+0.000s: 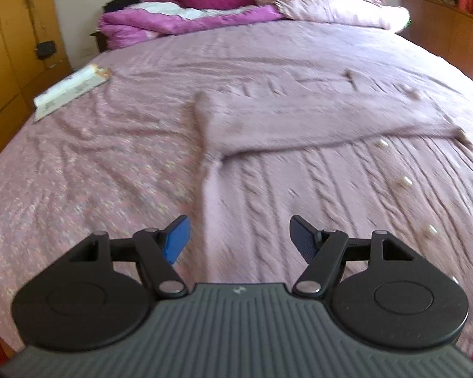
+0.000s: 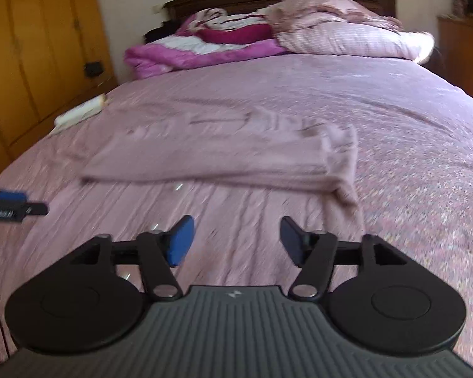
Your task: Fold small clothes
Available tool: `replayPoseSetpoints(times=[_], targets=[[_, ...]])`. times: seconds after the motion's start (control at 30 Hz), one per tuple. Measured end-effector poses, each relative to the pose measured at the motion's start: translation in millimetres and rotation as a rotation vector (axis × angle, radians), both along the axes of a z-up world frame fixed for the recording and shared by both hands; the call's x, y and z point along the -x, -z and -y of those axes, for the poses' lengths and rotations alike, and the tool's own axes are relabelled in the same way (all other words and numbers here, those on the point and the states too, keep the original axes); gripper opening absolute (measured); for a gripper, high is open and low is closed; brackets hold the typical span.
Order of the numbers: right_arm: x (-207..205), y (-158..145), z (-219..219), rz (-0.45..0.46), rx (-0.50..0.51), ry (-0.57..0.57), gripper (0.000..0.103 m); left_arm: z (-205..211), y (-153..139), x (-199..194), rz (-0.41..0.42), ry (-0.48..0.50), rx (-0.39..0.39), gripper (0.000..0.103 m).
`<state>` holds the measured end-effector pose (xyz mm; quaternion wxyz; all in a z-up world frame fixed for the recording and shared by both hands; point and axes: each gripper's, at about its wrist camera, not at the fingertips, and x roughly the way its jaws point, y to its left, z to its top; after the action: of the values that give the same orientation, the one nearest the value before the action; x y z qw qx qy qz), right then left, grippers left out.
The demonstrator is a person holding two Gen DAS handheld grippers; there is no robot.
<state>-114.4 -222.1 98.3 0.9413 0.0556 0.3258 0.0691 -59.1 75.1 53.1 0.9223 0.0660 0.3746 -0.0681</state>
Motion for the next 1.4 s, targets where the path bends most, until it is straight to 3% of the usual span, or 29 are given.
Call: replayPoseSetpoints(times=[0.27, 0.37, 0.4, 0.43, 0.53, 0.8, 0.87, 1.0, 1.4], targets=[[53.3, 16.8, -45.5, -0.033, 0.143, -0.170, 0.076, 21.1, 6.4, 31.1, -0.031, 0.070, -0.026, 0.072], [64.5, 24.0, -53.2, -0.054, 0.180, -0.217, 0.082, 24.7, 8.6, 38.4, -0.037, 0.083, -0.028, 0.073], [69.1, 25.8, -55.9, -0.056, 0.194, -0.234, 0.083, 25.4, 9.4, 40.7, -0.040, 0.088, -0.028, 0.075], [73.4, 27.4, -58.6, -0.059, 0.210, -0.253, 0.084, 26.5, 10.6, 42.7, -0.044, 0.092, -0.029, 0.084], [87.1, 32.3, -68.5, -0.068, 0.274, -0.314, 0.085, 30.3, 12.5, 47.3, -0.039, 0.099, -0.037, 0.088], [96.0, 52.3, -85.0, -0.126, 0.390, -0.416, 0.086, 39.3, 12.4, 58.8, -0.038, 0.142, -0.041, 0.089], [98.1, 59.3, -91.7, -0.133, 0.453, -0.433, 0.093, 41.5, 11.6, 61.7, -0.035, 0.160, -0.041, 0.089], [96.9, 68.7, -102.5, -0.120, 0.541, -0.433, 0.094, 46.9, 10.6, 67.7, -0.034, 0.214, -0.039, 0.089], [74.0, 41.9, -86.7, 0.006, 0.462, -0.271, 0.094, 66.8, 8.0, 90.6, -0.004, 0.418, -0.044, 0.089]])
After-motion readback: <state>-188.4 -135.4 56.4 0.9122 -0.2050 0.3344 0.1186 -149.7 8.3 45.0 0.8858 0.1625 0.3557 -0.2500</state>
